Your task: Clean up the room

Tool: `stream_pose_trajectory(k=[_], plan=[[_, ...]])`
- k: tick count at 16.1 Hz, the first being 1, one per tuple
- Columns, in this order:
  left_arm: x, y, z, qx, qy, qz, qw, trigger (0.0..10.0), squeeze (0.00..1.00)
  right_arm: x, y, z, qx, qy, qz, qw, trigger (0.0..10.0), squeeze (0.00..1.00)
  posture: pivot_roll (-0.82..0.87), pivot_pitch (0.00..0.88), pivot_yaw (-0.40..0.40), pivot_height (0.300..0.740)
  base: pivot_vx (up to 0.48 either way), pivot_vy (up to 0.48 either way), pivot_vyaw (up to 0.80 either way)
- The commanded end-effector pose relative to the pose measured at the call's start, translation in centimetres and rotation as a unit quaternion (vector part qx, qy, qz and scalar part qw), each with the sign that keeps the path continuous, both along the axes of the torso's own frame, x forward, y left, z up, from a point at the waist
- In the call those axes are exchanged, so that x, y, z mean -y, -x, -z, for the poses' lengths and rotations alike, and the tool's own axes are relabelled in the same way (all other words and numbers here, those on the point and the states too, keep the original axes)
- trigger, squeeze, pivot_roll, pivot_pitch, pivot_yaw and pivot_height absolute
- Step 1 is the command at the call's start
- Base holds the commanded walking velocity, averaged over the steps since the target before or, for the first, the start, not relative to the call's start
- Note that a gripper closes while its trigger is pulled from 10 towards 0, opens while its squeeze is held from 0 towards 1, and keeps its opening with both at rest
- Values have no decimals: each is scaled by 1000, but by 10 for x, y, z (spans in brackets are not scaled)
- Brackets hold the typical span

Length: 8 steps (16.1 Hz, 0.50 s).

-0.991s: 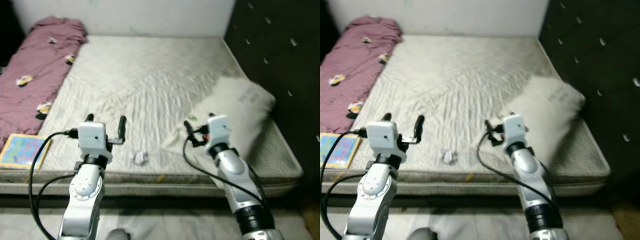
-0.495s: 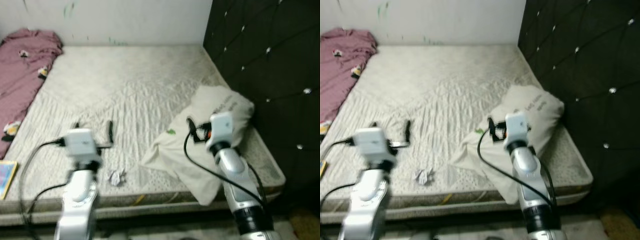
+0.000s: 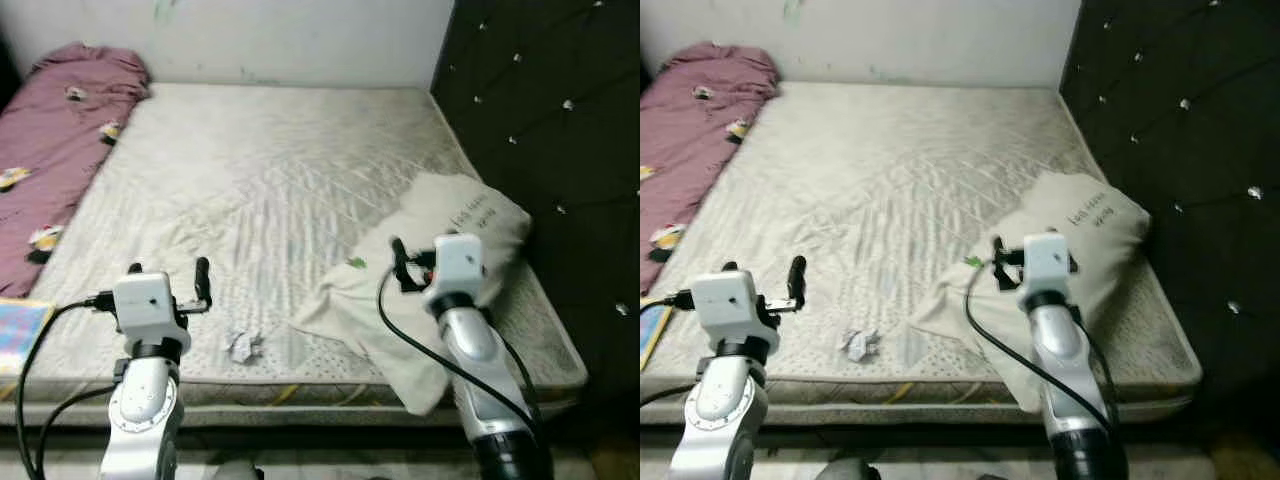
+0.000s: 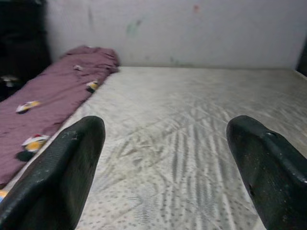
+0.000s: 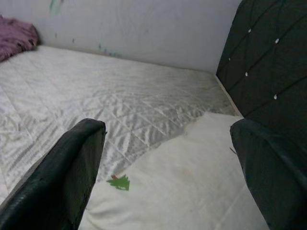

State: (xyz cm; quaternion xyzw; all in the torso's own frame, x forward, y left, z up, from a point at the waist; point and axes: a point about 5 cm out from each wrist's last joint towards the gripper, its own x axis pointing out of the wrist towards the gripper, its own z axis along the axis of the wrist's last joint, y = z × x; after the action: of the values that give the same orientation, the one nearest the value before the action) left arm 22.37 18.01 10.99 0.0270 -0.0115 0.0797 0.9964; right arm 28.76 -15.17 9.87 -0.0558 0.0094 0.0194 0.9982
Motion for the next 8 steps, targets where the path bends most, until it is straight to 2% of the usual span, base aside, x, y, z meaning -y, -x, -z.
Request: stream_pose_trajectory(k=[1,4,6,7,8], plan=[[-7,4,-4,11,-14,-14,1000,10000,0,-3,-1,-4,6,-1,2,1000,10000,0,62,12,-10,740,0,0,800],[-11,10,7,-19,-21,-46,999,10000,0,0,2,0,-1,-10,17,1000,10000,0,49,1,16,740,0,0,800],[-10,10,8,-26,-17,-28,999,10000,0,1,0,-2,3,-28,26,999,10000,0,60,6,15,740,0,0,0],[-8,7,6,-22,-13,-15,1000,10000,0,0,-2,-4,5,-28,26,999,10000,0,69,8,3,740,0,0,0],[5,-11,-5,3,-26,35,999,10000,0,-1,-6,-5,6,-27,28,999,10000,0,77,22,-12,740,0,0,0]])
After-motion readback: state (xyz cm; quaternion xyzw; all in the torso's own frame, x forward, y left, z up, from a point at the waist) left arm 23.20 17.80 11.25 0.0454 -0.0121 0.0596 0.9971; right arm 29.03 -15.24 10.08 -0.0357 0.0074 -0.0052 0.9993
